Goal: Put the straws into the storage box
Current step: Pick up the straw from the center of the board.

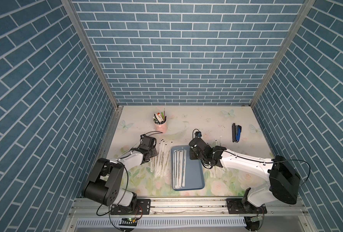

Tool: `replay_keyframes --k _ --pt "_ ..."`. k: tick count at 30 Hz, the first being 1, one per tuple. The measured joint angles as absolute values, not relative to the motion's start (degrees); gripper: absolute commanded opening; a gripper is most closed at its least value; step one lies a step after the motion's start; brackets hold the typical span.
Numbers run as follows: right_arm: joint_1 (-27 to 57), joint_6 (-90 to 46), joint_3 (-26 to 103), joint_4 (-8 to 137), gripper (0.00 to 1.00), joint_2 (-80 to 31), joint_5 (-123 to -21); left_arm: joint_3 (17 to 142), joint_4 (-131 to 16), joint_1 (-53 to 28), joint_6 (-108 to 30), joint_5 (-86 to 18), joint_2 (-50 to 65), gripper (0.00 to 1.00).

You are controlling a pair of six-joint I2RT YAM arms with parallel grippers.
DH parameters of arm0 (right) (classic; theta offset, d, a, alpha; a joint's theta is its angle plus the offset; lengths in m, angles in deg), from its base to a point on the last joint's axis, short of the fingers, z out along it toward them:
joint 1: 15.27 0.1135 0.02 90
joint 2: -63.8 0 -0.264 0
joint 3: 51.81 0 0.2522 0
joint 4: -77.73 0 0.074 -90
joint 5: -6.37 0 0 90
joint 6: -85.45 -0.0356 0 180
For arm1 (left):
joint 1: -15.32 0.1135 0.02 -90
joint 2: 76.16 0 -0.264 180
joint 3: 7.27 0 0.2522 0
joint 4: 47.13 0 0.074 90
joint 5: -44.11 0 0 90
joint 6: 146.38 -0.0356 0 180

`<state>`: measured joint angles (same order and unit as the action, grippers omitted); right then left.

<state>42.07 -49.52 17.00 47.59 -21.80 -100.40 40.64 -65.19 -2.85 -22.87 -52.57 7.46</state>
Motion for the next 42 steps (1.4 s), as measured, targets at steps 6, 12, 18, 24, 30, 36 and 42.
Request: replay_keyframes --k 6,12,18,24,30,36,42 --pt "42.07 -49.52 16.93 47.79 0.32 -21.80 -100.31 40.62 -63.37 -2.96 -23.06 -52.24 8.62 0.22" --pt "42.07 -49.52 16.82 48.03 0.31 -21.80 -100.33 40.14 -62.24 -2.96 -23.43 -52.42 8.75 0.12" --pt "42.07 -49.52 16.82 48.18 0.31 -21.80 -100.33 39.46 -61.34 -2.98 -23.52 -52.44 8.38 0.03" --pt "42.07 -49.52 16.82 48.18 0.31 -21.80 -100.33 39.11 -63.20 -3.24 -23.61 -52.61 6.50 0.00" --pt "42.07 -49.49 16.73 48.42 0.31 -21.80 -100.31 39.22 -67.22 -3.46 -23.59 -54.34 -0.21 0.00" --pt "42.00 -49.49 16.47 48.77 0.30 -21.52 -100.55 42.17 -72.88 -6.87 -23.22 -55.46 -8.56 0.00" --pt "40.54 -49.19 13.52 49.45 0.26 -18.63 -99.74 45.76 -72.20 -23.83 -19.39 -56.53 -14.68 0.00"
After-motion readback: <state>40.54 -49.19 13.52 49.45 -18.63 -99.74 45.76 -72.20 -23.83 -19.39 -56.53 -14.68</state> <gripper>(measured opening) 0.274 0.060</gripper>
